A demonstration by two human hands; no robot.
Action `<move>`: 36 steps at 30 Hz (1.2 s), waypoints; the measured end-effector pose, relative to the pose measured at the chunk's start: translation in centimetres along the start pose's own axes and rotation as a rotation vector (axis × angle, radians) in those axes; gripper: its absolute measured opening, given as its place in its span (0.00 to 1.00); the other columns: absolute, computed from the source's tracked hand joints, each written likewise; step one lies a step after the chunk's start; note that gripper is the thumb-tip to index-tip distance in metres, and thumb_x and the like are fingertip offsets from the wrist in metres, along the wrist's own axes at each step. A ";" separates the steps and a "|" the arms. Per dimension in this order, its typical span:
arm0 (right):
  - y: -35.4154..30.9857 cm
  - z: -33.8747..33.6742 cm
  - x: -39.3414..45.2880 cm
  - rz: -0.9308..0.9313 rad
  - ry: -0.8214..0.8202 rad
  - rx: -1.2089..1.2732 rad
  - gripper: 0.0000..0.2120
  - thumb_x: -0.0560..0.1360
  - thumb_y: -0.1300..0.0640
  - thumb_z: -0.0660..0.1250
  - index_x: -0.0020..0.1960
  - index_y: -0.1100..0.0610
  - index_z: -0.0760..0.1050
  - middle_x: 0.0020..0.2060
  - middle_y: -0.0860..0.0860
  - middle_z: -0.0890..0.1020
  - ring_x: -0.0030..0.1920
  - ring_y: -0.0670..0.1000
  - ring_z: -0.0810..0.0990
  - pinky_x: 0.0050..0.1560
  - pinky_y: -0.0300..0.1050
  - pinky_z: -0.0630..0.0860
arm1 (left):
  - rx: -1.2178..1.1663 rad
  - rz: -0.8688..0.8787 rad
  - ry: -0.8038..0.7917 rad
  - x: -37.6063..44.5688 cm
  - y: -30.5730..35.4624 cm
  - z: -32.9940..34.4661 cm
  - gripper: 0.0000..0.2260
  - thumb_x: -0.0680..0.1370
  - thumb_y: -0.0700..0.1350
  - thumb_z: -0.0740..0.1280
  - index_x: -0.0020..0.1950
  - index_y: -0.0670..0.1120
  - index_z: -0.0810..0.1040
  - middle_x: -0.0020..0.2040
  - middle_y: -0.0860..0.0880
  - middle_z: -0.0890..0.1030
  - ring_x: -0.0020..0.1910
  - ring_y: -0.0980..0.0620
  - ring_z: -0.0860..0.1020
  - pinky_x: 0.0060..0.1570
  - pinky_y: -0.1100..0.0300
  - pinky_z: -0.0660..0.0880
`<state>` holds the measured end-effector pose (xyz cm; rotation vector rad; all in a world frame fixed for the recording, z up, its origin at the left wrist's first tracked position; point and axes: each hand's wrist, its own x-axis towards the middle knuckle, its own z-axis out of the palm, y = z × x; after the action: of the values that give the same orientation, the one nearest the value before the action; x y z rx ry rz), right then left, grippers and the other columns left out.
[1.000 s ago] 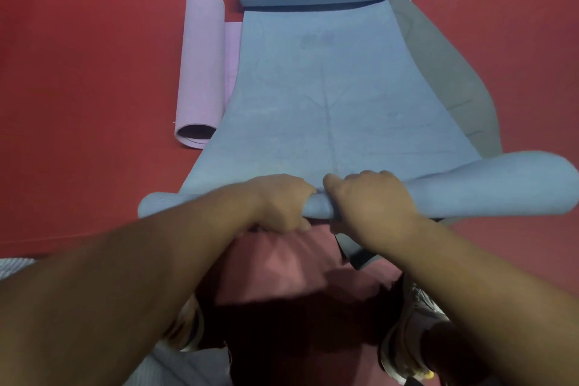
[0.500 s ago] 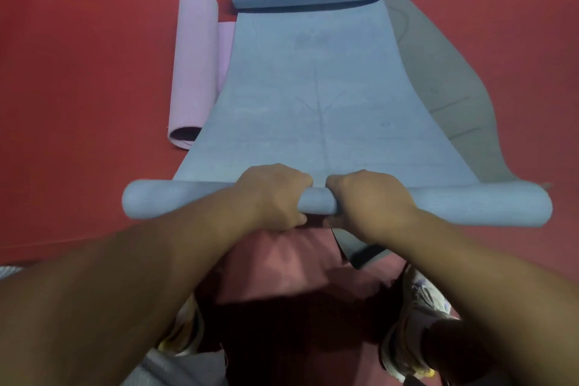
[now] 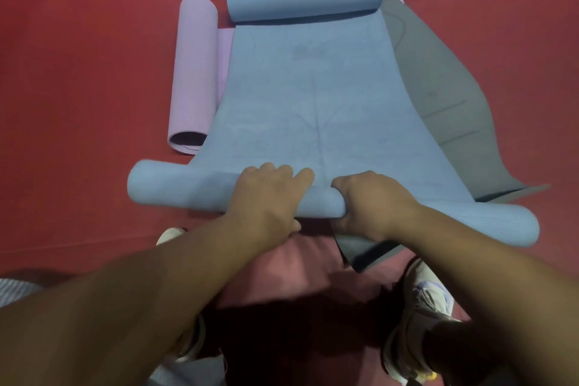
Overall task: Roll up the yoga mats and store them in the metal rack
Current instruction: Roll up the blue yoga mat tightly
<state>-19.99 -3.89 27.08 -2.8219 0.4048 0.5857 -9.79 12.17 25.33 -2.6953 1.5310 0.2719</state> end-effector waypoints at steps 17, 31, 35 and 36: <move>-1.4 3.3 -0.5 -0.145 0.209 -0.193 0.22 0.69 0.42 0.73 0.54 0.48 0.66 0.43 0.48 0.76 0.45 0.55 0.78 0.39 0.48 0.67 | -0.152 -0.013 -0.258 0.0 -1.5 -0.2 0.17 0.69 0.58 0.72 0.48 0.58 0.66 0.42 0.56 0.76 0.43 0.52 0.76 0.41 0.56 0.68; -2.0 2.1 -0.7 -0.102 0.064 -0.048 0.24 0.68 0.40 0.74 0.56 0.46 0.66 0.37 0.46 0.73 0.39 0.54 0.74 0.37 0.47 0.69 | -0.191 0.036 -0.340 0.3 -2.3 -1.5 0.20 0.65 0.59 0.74 0.54 0.61 0.72 0.44 0.59 0.78 0.45 0.55 0.78 0.45 0.55 0.76; -0.4 0.4 -0.3 -0.115 -0.081 0.081 0.25 0.65 0.42 0.76 0.58 0.43 0.70 0.45 0.45 0.80 0.46 0.53 0.80 0.43 0.47 0.76 | -0.035 0.081 -0.158 -0.5 -0.1 -0.4 0.28 0.67 0.61 0.75 0.60 0.60 0.64 0.51 0.56 0.75 0.48 0.51 0.74 0.46 0.53 0.70; -0.5 0.6 -0.4 -0.113 -0.058 0.039 0.26 0.65 0.42 0.76 0.58 0.44 0.70 0.45 0.45 0.80 0.47 0.53 0.80 0.43 0.47 0.75 | -0.036 0.068 -0.152 -0.5 0.1 0.0 0.27 0.68 0.60 0.75 0.59 0.58 0.64 0.50 0.55 0.76 0.46 0.50 0.73 0.45 0.53 0.69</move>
<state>-20.43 -3.18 26.82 -2.7609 0.2421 0.6275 -10.15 12.54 25.41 -2.5841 1.5894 0.4992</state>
